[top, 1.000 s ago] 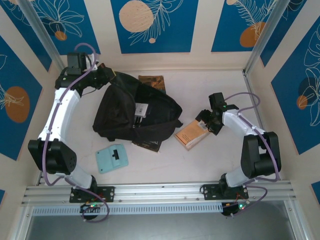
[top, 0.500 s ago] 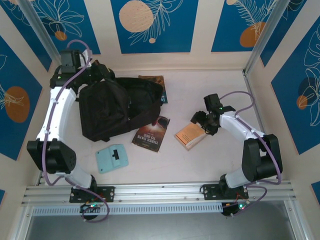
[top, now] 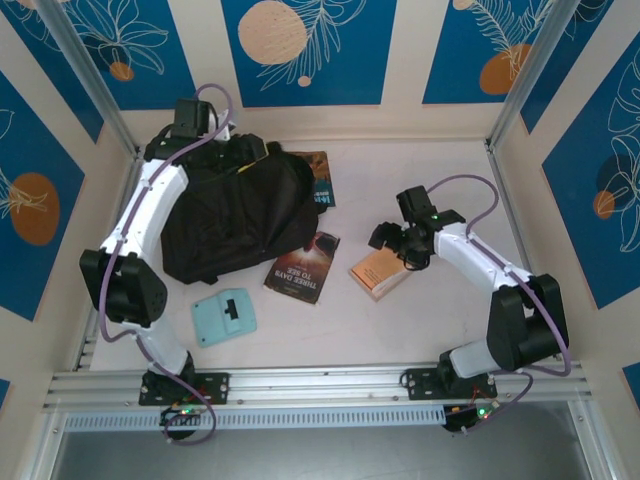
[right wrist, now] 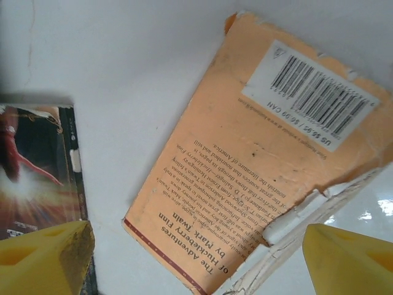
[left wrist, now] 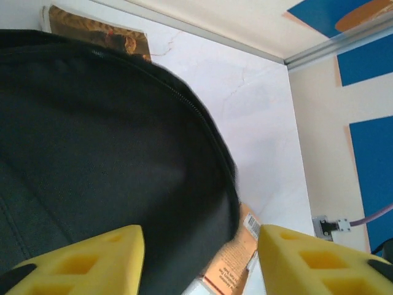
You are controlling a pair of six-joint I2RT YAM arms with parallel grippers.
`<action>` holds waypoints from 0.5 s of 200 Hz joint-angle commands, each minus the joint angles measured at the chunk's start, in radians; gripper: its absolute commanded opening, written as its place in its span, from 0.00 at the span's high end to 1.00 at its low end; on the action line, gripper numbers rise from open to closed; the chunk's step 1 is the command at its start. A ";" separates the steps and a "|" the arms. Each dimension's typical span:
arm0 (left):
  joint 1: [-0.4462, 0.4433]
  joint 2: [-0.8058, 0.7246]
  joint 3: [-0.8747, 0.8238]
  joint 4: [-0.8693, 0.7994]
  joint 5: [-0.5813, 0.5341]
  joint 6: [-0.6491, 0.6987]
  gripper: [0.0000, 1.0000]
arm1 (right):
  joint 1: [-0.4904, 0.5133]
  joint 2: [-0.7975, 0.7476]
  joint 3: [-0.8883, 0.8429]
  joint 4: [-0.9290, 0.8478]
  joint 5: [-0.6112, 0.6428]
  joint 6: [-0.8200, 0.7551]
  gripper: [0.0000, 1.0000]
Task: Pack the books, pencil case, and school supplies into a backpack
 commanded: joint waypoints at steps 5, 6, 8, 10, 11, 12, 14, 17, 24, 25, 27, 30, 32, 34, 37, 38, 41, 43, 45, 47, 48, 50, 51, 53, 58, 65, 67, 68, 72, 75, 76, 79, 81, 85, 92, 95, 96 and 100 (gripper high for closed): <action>-0.138 -0.036 0.140 -0.158 -0.222 0.195 0.42 | -0.075 -0.085 -0.084 0.010 -0.090 0.071 0.11; -0.144 -0.036 0.144 -0.161 -0.230 0.200 0.42 | -0.078 -0.088 -0.087 0.012 -0.094 0.073 0.11; -0.158 -0.035 0.151 -0.168 -0.248 0.209 0.41 | -0.084 -0.092 -0.094 0.017 -0.099 0.078 0.11; -0.171 -0.035 0.156 -0.174 -0.267 0.218 0.41 | -0.090 -0.096 -0.100 0.021 -0.106 0.082 0.11; -0.178 -0.035 0.158 -0.177 -0.274 0.221 0.41 | -0.094 -0.100 -0.105 0.025 -0.109 0.084 0.11; -0.185 -0.034 0.160 -0.181 -0.279 0.225 0.41 | -0.097 -0.102 -0.109 0.027 -0.111 0.086 0.11; -0.197 -0.033 0.165 -0.186 -0.293 0.231 0.40 | -0.103 -0.107 -0.115 0.032 -0.116 0.090 0.11; -0.214 -0.031 0.170 -0.192 -0.308 0.236 0.39 | -0.111 -0.115 -0.125 0.040 -0.122 0.094 0.11; -0.251 -0.026 0.177 -0.199 -0.327 0.239 0.38 | -0.128 -0.131 -0.147 0.055 -0.130 0.105 0.11; -0.256 -0.024 0.177 -0.200 -0.328 0.239 0.38 | -0.130 -0.134 -0.149 0.056 -0.131 0.107 0.11; -0.266 -0.022 0.177 -0.200 -0.328 0.237 0.38 | -0.134 -0.138 -0.156 0.059 -0.130 0.109 0.11; -0.280 -0.020 0.176 -0.199 -0.327 0.235 0.37 | -0.138 -0.146 -0.165 0.065 -0.130 0.112 0.11; -0.289 -0.015 0.175 -0.197 -0.324 0.235 0.37 | -0.142 -0.150 -0.170 0.069 -0.130 0.116 0.11; -0.299 -0.011 0.173 -0.194 -0.322 0.234 0.37 | -0.144 -0.155 -0.175 0.072 -0.129 0.118 0.11; -0.318 -0.008 0.170 -0.189 -0.318 0.232 0.37 | -0.149 -0.163 -0.182 0.078 -0.127 0.123 0.11; -0.318 -0.007 0.166 -0.186 -0.318 0.232 0.36 | -0.151 -0.164 -0.186 0.080 -0.125 0.125 0.11; -0.337 0.001 0.163 -0.178 -0.310 0.229 0.36 | -0.153 -0.171 -0.193 0.085 -0.124 0.129 0.11; -0.347 0.006 0.157 -0.172 -0.306 0.227 0.36 | -0.155 -0.177 -0.200 0.088 -0.120 0.133 0.11; -0.357 0.011 0.154 -0.167 -0.301 0.225 0.36 | -0.158 -0.181 -0.204 0.091 -0.118 0.137 0.11; -0.366 0.020 0.151 -0.163 -0.297 0.223 0.36 | -0.159 -0.187 -0.211 0.096 -0.114 0.141 0.11; -0.370 0.023 0.150 -0.160 -0.296 0.221 0.36 | -0.161 -0.189 -0.214 0.097 -0.112 0.143 0.11; -0.379 0.031 0.147 -0.157 -0.291 0.217 0.36 | -0.161 -0.196 -0.219 0.100 -0.109 0.148 0.11; -0.384 0.035 0.147 -0.155 -0.289 0.216 0.36 | -0.161 -0.198 -0.223 0.102 -0.107 0.150 0.11; -0.395 0.044 0.145 -0.152 -0.285 0.213 0.36 | -0.163 -0.203 -0.230 0.107 -0.105 0.153 0.11; -0.415 0.071 0.144 -0.146 -0.272 0.207 0.36 | -0.167 -0.216 -0.247 0.119 -0.101 0.163 0.11; -0.445 0.112 0.150 -0.144 -0.253 0.198 0.36 | -0.173 -0.234 -0.272 0.143 -0.105 0.175 0.11; -0.453 0.127 0.152 -0.143 -0.249 0.194 0.36 | -0.174 -0.240 -0.281 0.151 -0.110 0.176 0.11; -0.457 0.133 0.152 -0.142 -0.245 0.194 0.36 | -0.176 -0.242 -0.284 0.155 -0.112 0.179 0.11; -0.472 0.156 0.156 -0.139 -0.237 0.187 0.36 | -0.179 -0.252 -0.299 0.172 -0.123 0.187 0.12; -0.481 0.177 0.158 -0.132 -0.225 0.182 0.36 | -0.182 -0.258 -0.312 0.188 -0.134 0.191 0.12; -0.484 0.184 0.158 -0.130 -0.222 0.180 0.36 | -0.183 -0.260 -0.316 0.192 -0.137 0.193 0.12; -0.494 0.204 0.160 -0.124 -0.211 0.177 0.36 | -0.185 -0.266 -0.328 0.207 -0.146 0.198 0.12; -0.500 0.216 0.161 -0.120 -0.205 0.174 0.36 | -0.187 -0.270 -0.335 0.216 -0.152 0.202 0.12; -0.508 0.242 0.164 -0.110 -0.194 0.167 0.36 | -0.189 -0.277 -0.351 0.234 -0.164 0.205 0.12; -0.525 0.285 0.166 -0.093 -0.179 0.154 0.36 | -0.189 -0.286 -0.373 0.264 -0.181 0.209 0.13; -0.530 0.302 0.168 -0.086 -0.174 0.149 0.36 | -0.189 -0.291 -0.379 0.273 -0.185 0.210 0.13; -0.533 0.307 0.169 -0.083 -0.172 0.148 0.36 | -0.190 -0.291 -0.382 0.275 -0.187 0.211 0.13; -0.540 0.328 0.170 -0.073 -0.164 0.142 0.36 | -0.189 -0.294 -0.391 0.284 -0.190 0.215 0.13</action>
